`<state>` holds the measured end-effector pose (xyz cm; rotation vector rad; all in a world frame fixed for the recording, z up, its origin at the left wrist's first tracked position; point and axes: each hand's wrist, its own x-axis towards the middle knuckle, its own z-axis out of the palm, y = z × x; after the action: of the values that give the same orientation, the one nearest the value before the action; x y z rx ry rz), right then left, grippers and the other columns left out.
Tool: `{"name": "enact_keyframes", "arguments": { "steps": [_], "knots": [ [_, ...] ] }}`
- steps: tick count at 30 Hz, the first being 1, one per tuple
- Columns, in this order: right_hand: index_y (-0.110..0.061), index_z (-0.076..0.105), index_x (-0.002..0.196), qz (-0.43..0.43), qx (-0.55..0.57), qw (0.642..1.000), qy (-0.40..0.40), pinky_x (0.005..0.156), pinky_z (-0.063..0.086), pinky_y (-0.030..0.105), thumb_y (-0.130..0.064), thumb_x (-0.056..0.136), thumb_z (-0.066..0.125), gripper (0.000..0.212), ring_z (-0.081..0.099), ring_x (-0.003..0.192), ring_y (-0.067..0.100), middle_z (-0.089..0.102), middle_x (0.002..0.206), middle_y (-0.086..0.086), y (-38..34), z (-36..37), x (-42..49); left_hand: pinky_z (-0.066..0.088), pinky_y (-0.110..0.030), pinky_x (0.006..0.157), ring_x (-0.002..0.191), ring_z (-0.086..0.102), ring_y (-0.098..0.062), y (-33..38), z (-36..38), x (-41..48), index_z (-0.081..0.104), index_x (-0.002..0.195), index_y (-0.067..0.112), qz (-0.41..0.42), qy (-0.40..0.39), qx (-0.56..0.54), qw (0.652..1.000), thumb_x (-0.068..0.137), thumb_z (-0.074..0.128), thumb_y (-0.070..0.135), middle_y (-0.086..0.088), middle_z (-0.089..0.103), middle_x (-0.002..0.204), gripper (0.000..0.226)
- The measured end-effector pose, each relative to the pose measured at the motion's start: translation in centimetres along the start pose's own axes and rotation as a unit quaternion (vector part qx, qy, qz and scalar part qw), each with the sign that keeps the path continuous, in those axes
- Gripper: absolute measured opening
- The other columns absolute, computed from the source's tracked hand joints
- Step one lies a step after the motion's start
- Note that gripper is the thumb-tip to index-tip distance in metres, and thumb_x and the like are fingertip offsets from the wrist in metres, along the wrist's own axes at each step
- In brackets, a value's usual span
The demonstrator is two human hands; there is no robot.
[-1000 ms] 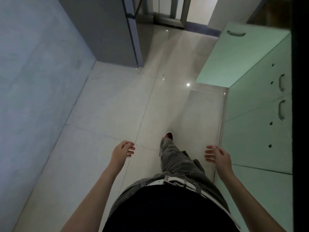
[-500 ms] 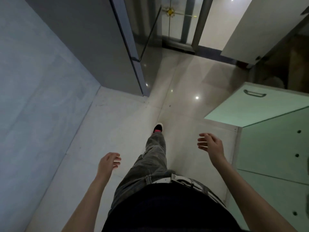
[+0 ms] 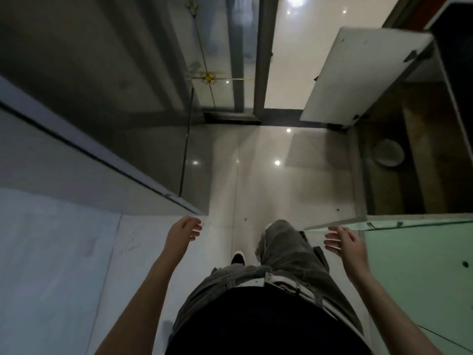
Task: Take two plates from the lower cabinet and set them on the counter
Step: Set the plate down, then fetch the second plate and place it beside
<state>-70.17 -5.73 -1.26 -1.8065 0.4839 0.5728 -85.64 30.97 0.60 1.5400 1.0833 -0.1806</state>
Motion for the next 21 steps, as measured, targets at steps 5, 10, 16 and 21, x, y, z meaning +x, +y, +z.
{"name": "enact_keyframes", "arguments": {
  "steps": [5, 10, 16, 21],
  "knots": [
    [-0.004, 0.065, 0.099, 0.019, 0.026, 0.999, 0.016, 0.074, 0.054, 0.042, -0.015, 0.102, 0.039, 0.028, 0.064, 0.077, 0.032, 0.066, 0.088, 0.02, -5.1, 2.1, 7.9, 0.049, -0.037, 0.076, 0.078, 0.063, -0.027, 8.5, 4.4, 9.5, 0.064, 0.084, 0.013, 0.004, -0.032, 0.006, 0.999, 0.098, 0.046, 0.013, -0.012, 0.068, 0.086, 0.023],
    [-0.001, 0.066, 0.099, 0.026, 0.055, 0.998, 0.031, 0.072, 0.055, 0.042, -0.016, 0.102, 0.041, 0.029, 0.064, 0.073, 0.03, 0.066, 0.085, 0.018, -12.8, 2.9, 16.5, 0.045, -0.028, 0.063, 0.073, 0.058, -0.024, 16.7, 8.6, 16.6, 0.062, 0.084, 0.009, -0.011, -0.032, 0.014, 0.999, 0.099, 0.042, 0.008, -0.01, 0.064, 0.082, 0.025],
    [-0.003, 0.065, 0.095, 0.019, 0.112, 0.992, 0.051, 0.064, 0.05, 0.033, -0.013, 0.101, 0.042, 0.026, 0.06, 0.067, 0.026, 0.063, 0.08, 0.014, -21.4, 1.5, 24.6, 0.048, -0.021, 0.055, 0.065, 0.055, -0.021, 25.8, 11.5, 24.3, 0.063, 0.084, 0.006, -0.003, -0.059, 0.06, 0.996, 0.098, 0.042, 0.005, -0.015, 0.063, 0.081, 0.025],
    [0.0, 0.066, 0.097, 0.035, 0.169, 0.978, 0.114, 0.064, 0.051, 0.033, -0.013, 0.1, 0.042, 0.027, 0.061, 0.066, 0.025, 0.064, 0.079, 0.013, -24.7, 0.4, 29.6, 0.043, -0.03, 0.063, 0.069, 0.055, -0.026, 33.6, 15.7, 31.3, 0.063, 0.084, 0.005, 0.016, -0.098, 0.129, 0.987, 0.098, 0.043, 0.004, -0.013, 0.063, 0.078, 0.024]
  ]
}}
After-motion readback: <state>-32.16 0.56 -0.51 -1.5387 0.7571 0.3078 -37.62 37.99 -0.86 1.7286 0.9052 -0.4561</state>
